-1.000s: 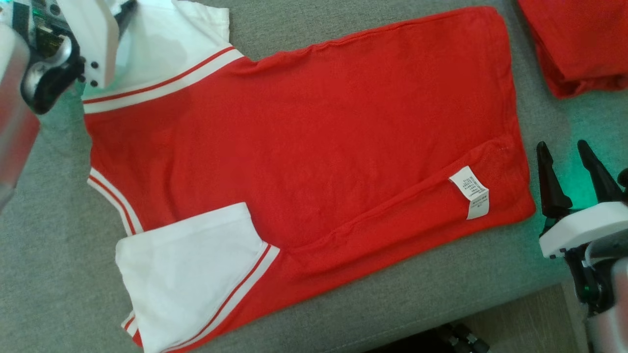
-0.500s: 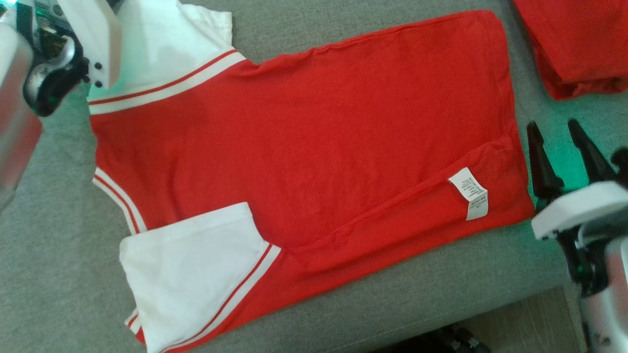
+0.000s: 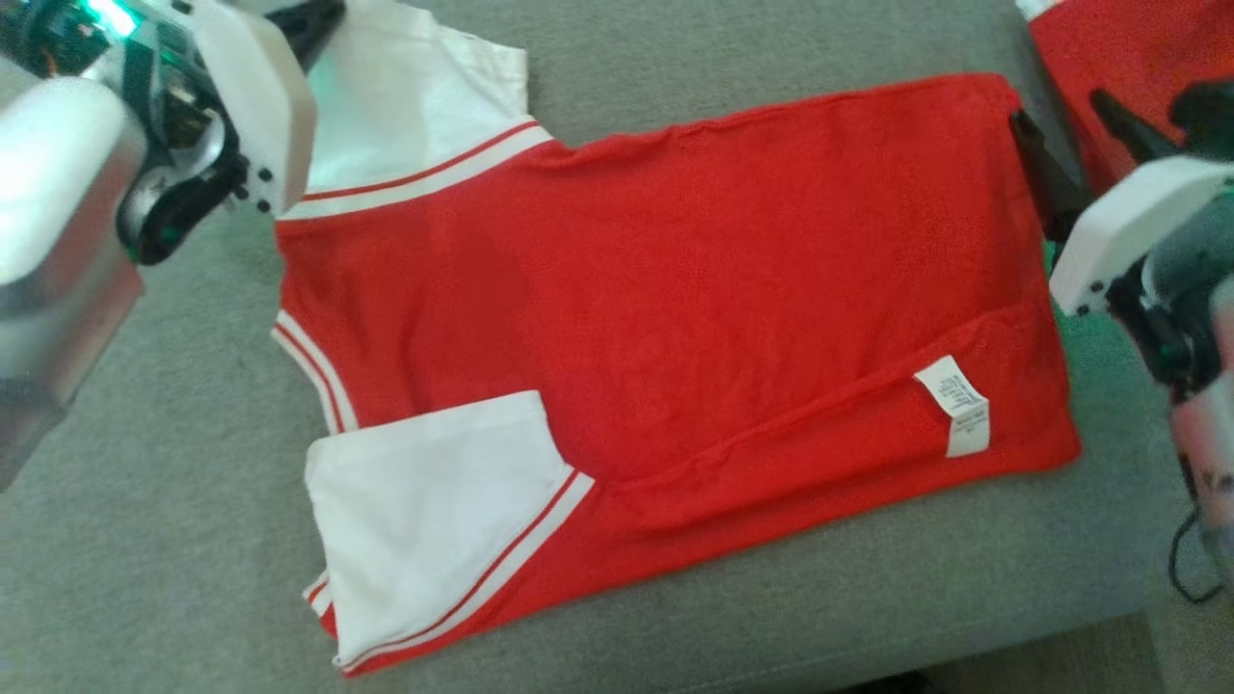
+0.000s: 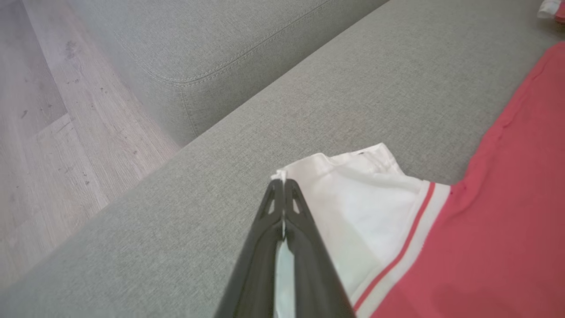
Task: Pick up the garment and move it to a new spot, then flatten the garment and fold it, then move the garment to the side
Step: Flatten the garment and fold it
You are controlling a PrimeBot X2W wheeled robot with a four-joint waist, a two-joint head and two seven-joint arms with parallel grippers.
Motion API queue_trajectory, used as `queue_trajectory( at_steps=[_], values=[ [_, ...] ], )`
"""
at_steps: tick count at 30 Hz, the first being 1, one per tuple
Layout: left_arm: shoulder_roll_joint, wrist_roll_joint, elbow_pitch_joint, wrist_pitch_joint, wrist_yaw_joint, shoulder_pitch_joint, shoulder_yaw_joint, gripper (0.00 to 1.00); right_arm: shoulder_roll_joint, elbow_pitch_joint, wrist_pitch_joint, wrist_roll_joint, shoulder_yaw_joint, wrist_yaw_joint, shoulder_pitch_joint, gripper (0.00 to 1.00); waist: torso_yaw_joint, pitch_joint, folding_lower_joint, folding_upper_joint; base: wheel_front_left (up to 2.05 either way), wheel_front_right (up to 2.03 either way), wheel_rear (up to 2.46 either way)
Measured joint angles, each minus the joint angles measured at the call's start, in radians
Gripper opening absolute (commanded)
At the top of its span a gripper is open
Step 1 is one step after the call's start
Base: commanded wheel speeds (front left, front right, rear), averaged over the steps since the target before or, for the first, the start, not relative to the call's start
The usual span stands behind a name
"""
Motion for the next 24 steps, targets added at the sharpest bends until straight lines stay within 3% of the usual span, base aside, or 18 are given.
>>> queue_trajectory(
  at_steps=[12,15,20,24],
  values=[
    [0.019,-0.034,-0.064,-0.029,0.0,-0.019,-0.091,0.0,-0.015,0.331,-0.02,-0.045,0.097,0.0,-0.18,1.0,0.07,-0.024,0.0001,0.0,0.0,0.0,0.0],
    [0.021,-0.04,-0.071,-0.037,0.0,-0.029,-0.107,0.0,-0.012,0.381,-0.028,-0.048,0.123,0.0,-0.21,0.84,0.078,-0.026,0.0,0.0,0.0,0.0,0.0],
    [0.022,-0.055,-0.077,-0.044,0.0,-0.033,-0.136,0.0,-0.01,0.451,-0.035,-0.053,0.173,0.0,-0.257,0.44,0.094,-0.024,0.0,0.0,0.0,0.0,0.0],
    [0.022,-0.059,-0.077,-0.053,0.0,-0.04,-0.147,0.0,-0.011,0.511,-0.029,-0.053,0.194,0.0,-0.289,0.34,0.106,-0.026,0.0,0.0,0.0,0.0,0.0]
  ],
)
